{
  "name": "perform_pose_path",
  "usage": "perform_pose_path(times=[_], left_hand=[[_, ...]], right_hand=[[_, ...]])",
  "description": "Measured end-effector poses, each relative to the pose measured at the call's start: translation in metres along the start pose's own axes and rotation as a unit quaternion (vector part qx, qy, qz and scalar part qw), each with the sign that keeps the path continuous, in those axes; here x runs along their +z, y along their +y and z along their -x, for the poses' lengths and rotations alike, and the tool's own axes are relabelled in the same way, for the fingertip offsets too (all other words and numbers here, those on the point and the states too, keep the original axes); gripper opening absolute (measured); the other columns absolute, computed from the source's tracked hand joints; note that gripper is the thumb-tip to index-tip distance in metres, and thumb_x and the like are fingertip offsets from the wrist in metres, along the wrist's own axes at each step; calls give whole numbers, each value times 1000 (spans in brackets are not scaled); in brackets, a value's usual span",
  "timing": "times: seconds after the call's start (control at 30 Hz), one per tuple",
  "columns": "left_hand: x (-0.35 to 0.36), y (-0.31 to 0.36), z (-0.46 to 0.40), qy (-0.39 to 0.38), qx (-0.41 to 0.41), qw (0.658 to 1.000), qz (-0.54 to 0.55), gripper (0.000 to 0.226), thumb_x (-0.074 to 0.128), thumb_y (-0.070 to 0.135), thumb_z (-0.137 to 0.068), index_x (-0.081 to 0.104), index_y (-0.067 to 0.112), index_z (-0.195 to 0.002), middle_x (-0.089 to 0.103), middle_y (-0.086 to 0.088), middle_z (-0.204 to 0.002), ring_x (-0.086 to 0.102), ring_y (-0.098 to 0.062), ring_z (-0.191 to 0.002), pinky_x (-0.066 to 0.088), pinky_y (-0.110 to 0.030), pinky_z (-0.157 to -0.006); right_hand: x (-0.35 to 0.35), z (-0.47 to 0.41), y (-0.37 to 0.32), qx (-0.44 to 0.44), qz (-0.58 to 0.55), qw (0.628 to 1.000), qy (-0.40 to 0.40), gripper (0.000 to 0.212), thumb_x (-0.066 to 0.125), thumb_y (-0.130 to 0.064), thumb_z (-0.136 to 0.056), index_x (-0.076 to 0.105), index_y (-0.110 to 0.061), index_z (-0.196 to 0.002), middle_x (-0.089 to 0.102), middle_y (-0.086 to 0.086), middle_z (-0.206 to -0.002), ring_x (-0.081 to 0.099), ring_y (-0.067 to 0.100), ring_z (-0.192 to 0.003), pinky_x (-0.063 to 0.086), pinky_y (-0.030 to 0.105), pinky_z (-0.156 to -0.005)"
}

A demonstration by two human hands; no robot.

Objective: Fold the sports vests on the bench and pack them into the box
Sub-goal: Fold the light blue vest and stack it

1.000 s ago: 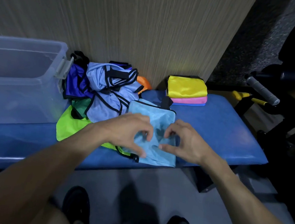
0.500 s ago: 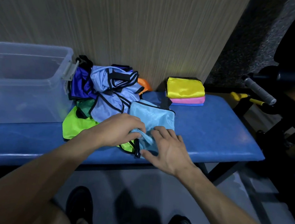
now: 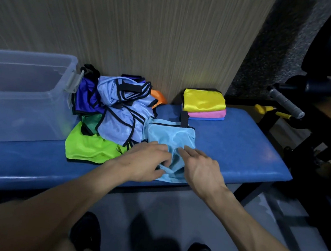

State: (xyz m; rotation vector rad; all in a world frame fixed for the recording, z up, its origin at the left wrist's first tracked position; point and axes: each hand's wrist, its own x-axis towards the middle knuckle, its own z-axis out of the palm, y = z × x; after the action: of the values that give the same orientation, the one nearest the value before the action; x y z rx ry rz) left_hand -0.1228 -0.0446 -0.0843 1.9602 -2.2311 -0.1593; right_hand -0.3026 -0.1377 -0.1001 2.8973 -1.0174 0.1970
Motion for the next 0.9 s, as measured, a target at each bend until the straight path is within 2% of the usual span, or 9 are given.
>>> perform_pose_path(times=[0.1, 0.13, 0.2, 0.3, 0.4, 0.47, 0.57, 0.67, 0.9], left_hand=[[-8, -5, -5, 0, -41, 998, 52, 36, 53, 69, -89, 63, 35, -94, 55, 15, -96, 51, -7, -95, 43, -31, -81], [-9, -8, -9, 26, -55, 996, 58, 37, 49, 69, -91, 64, 36, -98, 55, 16, -100, 49, -9, -100, 42, -33, -86], [-5, -15, -19, 73, -86, 993, 19, 34, 47, 57, -99, 64, 34, -116, 54, 13, -118, 44, -15, -113, 41, -39, -97], [0, -28, -35, 113, -179, 977, -18, 38, 53, 40, -100, 56, 24, -134, 48, 3, -137, 43, -25, -123, 43, -45, -101], [-6, -48, -44, 168, -321, 932, 27, 41, 58, 39, -97, 53, 11, -126, 50, -12, -131, 49, -38, -119, 48, -49, -90], [-9, -62, -49, 118, -379, 916, 58, 45, 58, 47, -96, 51, 8, -117, 58, -16, -125, 56, -40, -114, 48, -45, -84], [-7, -68, -55, 65, -385, 912, 129, 55, 61, 58, -91, 53, 11, -119, 64, -14, -121, 59, -36, -113, 51, -43, -89], [-4, -61, -61, 90, -383, 904, 165, 59, 66, 55, -89, 50, 13, -126, 62, -13, -125, 58, -35, -118, 50, -45, -94], [0, -35, -67, 159, -312, 933, 82, 43, 65, 39, -94, 44, 19, -126, 66, -9, -105, 63, -36, -102, 48, -40, -73]], right_hand=[[6, 7, 0, -21, 2, 1000, -11, 55, 55, -10, -82, 54, -20, -135, 57, -4, -133, 53, 28, -125, 50, 42, -87], [7, 9, -1, -22, 11, 1000, -20, 60, 61, -11, -78, 55, -20, -137, 56, -2, -139, 52, 31, -128, 50, 49, -95], [12, 9, -1, -20, 35, 999, -26, 76, 78, -16, -66, 57, -22, -139, 54, 3, -144, 54, 35, -130, 51, 60, -95], [24, 7, 1, -43, 46, 997, -36, 92, 92, -27, -55, 58, -22, -140, 54, 5, -148, 55, 36, -133, 51, 61, -97], [28, 8, 2, -59, 39, 997, -26, 95, 93, -33, -55, 57, -23, -141, 52, 4, -151, 51, 32, -138, 48, 57, -104], [29, 7, 2, -68, 35, 997, -18, 97, 93, -35, -57, 53, -22, -145, 50, 4, -153, 48, 31, -140, 45, 55, -108], [30, 4, -1, -93, 26, 995, -7, 96, 89, -39, -64, 48, -23, -150, 46, 5, -156, 44, 30, -144, 40, 52, -114], [34, -1, -7, -119, 19, 993, -9, 91, 84, -43, -70, 46, -23, -151, 44, 6, -157, 42, 31, -145, 38, 52, -116], [42, -4, -9, -125, 10, 992, -33, 72, 43, -51, -90, 34, -23, -156, 35, 6, -162, 33, 35, -149, 32, 57, -118]])
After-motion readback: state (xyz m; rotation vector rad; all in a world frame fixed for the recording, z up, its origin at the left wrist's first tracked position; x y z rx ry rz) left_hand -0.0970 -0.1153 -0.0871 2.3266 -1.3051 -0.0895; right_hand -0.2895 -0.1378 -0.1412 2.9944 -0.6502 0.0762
